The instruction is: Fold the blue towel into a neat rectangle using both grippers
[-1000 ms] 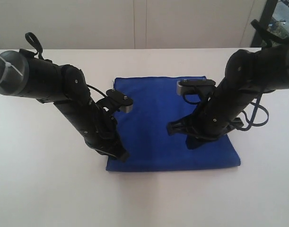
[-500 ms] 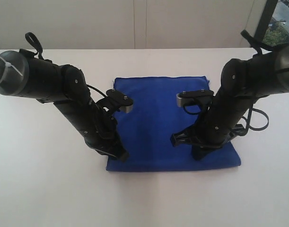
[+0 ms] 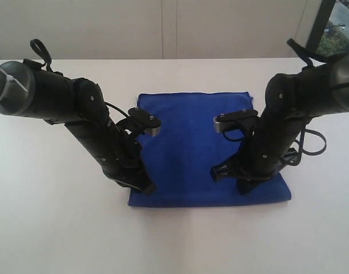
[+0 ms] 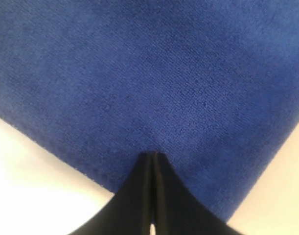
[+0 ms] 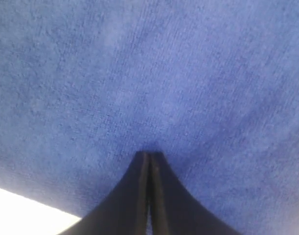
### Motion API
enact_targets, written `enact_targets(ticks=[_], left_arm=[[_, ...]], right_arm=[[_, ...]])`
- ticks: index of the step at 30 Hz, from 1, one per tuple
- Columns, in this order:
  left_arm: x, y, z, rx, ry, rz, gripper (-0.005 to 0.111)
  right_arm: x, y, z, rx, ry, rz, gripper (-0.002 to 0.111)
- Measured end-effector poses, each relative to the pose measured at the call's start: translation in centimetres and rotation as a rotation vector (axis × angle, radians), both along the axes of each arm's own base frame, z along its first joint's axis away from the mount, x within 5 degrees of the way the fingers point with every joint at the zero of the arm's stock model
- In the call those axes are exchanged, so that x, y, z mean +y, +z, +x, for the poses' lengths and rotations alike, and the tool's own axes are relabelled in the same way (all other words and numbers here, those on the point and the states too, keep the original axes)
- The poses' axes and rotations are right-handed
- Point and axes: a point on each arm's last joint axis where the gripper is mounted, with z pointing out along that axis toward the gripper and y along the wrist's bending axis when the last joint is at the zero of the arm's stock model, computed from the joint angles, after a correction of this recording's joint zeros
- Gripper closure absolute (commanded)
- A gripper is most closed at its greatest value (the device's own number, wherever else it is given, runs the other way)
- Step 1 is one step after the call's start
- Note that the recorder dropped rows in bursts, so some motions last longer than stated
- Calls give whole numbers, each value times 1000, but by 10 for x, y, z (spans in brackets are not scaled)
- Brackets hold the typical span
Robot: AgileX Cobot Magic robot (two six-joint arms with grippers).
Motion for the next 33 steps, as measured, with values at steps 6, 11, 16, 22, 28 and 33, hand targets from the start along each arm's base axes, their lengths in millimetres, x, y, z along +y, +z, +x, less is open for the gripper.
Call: enact_targets(ticks=[6, 11, 16, 22, 28, 33], left_arm=[[0, 0, 0, 0, 0, 0, 107], [0, 0, 0, 0, 0, 0, 107], [0, 0, 0, 1, 0, 0, 107], [0, 0, 0, 2, -1, 1, 107], [0, 0, 0, 2, -1, 1, 107], [0, 0, 0, 2, -1, 1, 107]], right_arm=[[-7, 12, 0, -41, 5, -64, 108], [-9, 1, 1, -15, 20, -96, 108], [-10, 12, 0, -28, 28, -101, 108], [-26, 5, -1, -7, 1, -124, 108], [-29, 18, 2, -50, -20, -127, 108], [-34, 25, 2, -76, -22, -147, 108]])
